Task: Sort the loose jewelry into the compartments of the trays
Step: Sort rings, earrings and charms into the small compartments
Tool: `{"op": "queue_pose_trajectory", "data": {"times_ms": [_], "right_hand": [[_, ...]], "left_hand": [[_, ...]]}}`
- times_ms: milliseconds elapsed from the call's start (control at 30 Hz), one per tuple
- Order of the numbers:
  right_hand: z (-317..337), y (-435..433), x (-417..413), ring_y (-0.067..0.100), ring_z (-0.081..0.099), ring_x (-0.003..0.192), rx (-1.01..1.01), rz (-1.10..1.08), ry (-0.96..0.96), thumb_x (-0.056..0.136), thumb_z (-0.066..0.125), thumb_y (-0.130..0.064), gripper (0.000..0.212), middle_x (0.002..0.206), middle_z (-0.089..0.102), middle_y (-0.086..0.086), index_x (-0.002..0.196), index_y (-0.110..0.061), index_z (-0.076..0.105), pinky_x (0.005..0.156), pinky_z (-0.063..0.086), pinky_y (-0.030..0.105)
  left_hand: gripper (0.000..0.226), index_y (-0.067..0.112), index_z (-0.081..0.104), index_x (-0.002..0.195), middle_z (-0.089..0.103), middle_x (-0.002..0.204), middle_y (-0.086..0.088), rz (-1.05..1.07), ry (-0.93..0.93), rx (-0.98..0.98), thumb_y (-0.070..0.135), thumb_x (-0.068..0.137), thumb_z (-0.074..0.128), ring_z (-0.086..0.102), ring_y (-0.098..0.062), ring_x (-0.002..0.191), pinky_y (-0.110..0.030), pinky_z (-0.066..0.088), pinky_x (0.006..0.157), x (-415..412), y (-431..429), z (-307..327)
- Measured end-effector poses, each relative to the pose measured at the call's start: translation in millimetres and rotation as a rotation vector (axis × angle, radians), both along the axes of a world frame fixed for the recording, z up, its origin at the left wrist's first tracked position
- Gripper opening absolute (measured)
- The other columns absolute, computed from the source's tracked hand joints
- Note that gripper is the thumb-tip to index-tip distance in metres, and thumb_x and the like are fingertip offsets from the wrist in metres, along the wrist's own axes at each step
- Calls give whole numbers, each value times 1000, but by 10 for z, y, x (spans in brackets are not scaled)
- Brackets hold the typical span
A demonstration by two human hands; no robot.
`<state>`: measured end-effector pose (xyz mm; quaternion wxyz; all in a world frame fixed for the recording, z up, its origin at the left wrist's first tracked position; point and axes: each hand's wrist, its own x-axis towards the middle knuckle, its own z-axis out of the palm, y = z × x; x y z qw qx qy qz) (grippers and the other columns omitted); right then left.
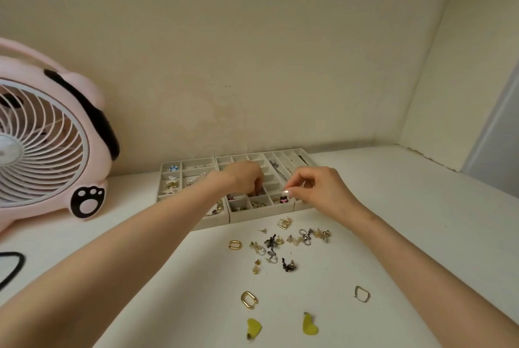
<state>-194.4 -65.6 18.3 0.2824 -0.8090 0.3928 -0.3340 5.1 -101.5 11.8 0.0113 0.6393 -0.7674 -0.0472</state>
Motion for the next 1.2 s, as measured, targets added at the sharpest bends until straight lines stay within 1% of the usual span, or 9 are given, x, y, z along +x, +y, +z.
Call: {"op": "queue_pose_trajectory", "data": {"times_ms": [100,233,367,500,700,800,933,1067,1200], "right_hand": [[-18,-202,190,1,51,60,-29,-70,27,77,75,-16,6,71,65,-13,73,-19,71,68,47,24],[-39,-402,450,-3,51,67,-34,-53,106,79,74,-18,11,73,64,-15,71,-23,68,74,47,28],[-73,-514,629,2,56,78,-21,-16,187,79,75,-21,9,77,64,-14,72,-22,68,82,48,32],[-99,-560,714,6,58,73,-47,-28,360,81,73,-20,4,82,67,-9,82,-17,73,76,51,31],[-66,-575,756,11,61,84,-194,-94,568,84,67,-17,8,90,68,-10,83,-24,72,67,45,26],[-31,-577,764,12,64,89,-182,-99,560,83,68,-18,8,91,71,-9,81,-24,73,72,49,28],[67,-553,728,12,62,93,-100,-66,449,81,71,-20,4,92,72,-7,82,-22,75,83,51,33],[9,-540,770,10,60,84,-83,-36,505,82,71,-20,3,85,70,-8,81,-22,74,70,46,27],[-74,-558,793,11,59,83,-139,-95,541,84,66,-15,10,91,70,-7,81,-22,72,65,39,24]], "left_hand": [[16,19,62,101,61,103,1,-4,-7,-56,12,87,57,52,-15,87,-28,46,74,43,35,4],[9,17,61,96,61,98,1,71,93,-188,16,88,58,53,-16,87,-33,50,81,252,172,101],[6,15,63,92,63,95,0,128,182,-294,16,89,58,58,-18,87,-31,49,77,474,382,126],[7,15,63,93,61,94,1,131,224,-327,19,88,60,55,-14,78,-26,48,71,564,595,65],[7,16,63,92,62,93,2,78,252,-336,21,89,60,52,-11,73,-23,43,66,474,748,12],[10,16,64,95,62,94,3,53,239,-337,22,89,59,50,-9,72,-23,44,67,399,771,22],[9,17,64,96,61,92,5,18,230,-353,21,89,60,43,3,64,-11,35,59,359,794,38],[8,17,64,94,58,89,7,8,231,-350,21,89,60,44,2,64,-11,34,57,325,809,45],[6,19,64,92,58,90,7,6,215,-346,21,88,60,47,-8,73,-23,43,68,301,841,6]]}}
